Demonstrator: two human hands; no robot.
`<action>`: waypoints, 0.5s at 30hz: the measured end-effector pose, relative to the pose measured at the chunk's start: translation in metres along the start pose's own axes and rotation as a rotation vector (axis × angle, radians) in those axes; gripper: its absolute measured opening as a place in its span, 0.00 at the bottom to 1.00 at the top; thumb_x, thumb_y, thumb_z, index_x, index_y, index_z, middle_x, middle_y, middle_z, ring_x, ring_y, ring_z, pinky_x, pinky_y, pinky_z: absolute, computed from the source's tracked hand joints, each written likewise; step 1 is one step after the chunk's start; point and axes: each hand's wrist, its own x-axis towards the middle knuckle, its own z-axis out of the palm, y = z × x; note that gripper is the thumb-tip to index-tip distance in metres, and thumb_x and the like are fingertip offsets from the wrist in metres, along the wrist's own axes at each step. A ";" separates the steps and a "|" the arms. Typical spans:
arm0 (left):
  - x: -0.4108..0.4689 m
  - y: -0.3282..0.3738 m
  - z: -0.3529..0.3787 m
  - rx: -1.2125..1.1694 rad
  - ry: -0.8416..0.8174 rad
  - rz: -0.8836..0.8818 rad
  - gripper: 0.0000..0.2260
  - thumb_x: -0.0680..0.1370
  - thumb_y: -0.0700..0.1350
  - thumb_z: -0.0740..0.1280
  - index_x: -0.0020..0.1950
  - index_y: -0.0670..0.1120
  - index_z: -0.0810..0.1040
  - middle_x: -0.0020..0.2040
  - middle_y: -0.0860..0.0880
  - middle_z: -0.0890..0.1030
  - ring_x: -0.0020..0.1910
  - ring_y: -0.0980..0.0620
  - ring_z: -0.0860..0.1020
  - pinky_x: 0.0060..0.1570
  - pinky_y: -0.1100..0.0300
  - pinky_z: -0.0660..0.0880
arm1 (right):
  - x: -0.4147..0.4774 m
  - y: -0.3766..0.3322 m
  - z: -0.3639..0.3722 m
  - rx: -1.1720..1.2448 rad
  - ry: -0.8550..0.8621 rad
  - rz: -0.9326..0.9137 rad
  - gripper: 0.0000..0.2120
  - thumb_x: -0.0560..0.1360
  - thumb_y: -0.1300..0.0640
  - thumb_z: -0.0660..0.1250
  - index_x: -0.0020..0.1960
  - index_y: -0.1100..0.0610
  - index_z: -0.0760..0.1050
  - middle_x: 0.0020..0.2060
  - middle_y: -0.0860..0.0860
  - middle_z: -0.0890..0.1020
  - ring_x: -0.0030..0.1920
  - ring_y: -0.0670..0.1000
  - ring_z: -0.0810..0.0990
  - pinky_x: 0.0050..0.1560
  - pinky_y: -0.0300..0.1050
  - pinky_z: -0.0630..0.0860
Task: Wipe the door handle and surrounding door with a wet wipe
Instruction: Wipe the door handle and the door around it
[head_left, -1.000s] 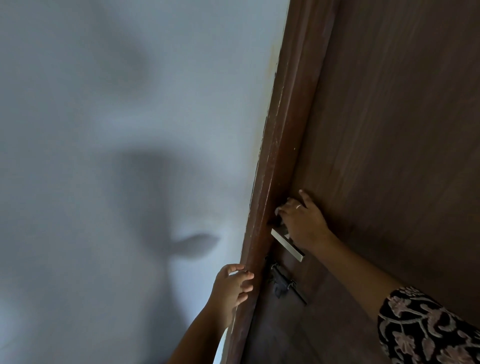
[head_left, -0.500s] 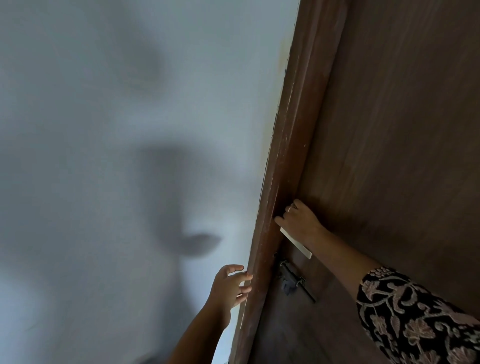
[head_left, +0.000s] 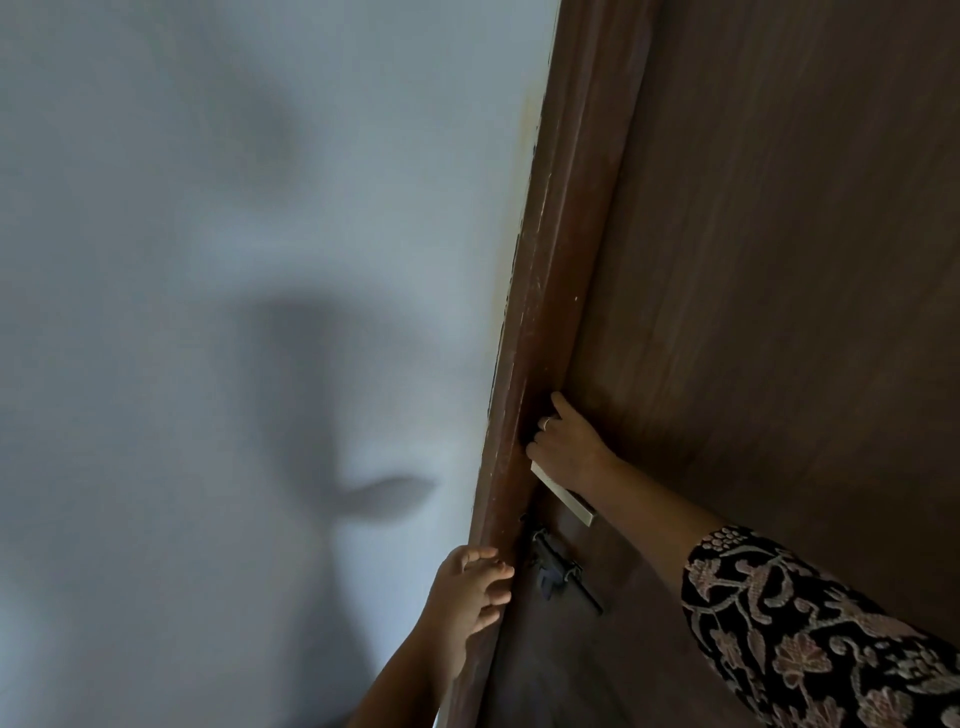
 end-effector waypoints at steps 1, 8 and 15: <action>-0.001 0.001 0.000 0.000 -0.005 0.000 0.10 0.77 0.38 0.67 0.57 0.44 0.75 0.56 0.41 0.81 0.52 0.44 0.80 0.45 0.59 0.76 | -0.001 0.005 -0.001 0.000 0.034 0.039 0.14 0.78 0.53 0.61 0.62 0.54 0.73 0.60 0.53 0.78 0.67 0.56 0.69 0.72 0.64 0.47; -0.009 -0.001 -0.011 0.002 0.010 0.012 0.13 0.76 0.37 0.68 0.60 0.42 0.75 0.55 0.41 0.79 0.53 0.43 0.80 0.50 0.56 0.75 | -0.025 0.028 0.002 0.167 0.262 0.224 0.11 0.77 0.57 0.63 0.58 0.58 0.73 0.56 0.57 0.80 0.61 0.58 0.74 0.66 0.57 0.63; -0.034 -0.001 -0.018 0.022 -0.034 0.046 0.13 0.76 0.37 0.68 0.60 0.42 0.75 0.57 0.40 0.80 0.55 0.42 0.80 0.51 0.56 0.75 | -0.077 -0.004 0.023 0.066 0.162 0.093 0.10 0.77 0.61 0.58 0.56 0.57 0.74 0.53 0.56 0.81 0.59 0.56 0.74 0.57 0.52 0.70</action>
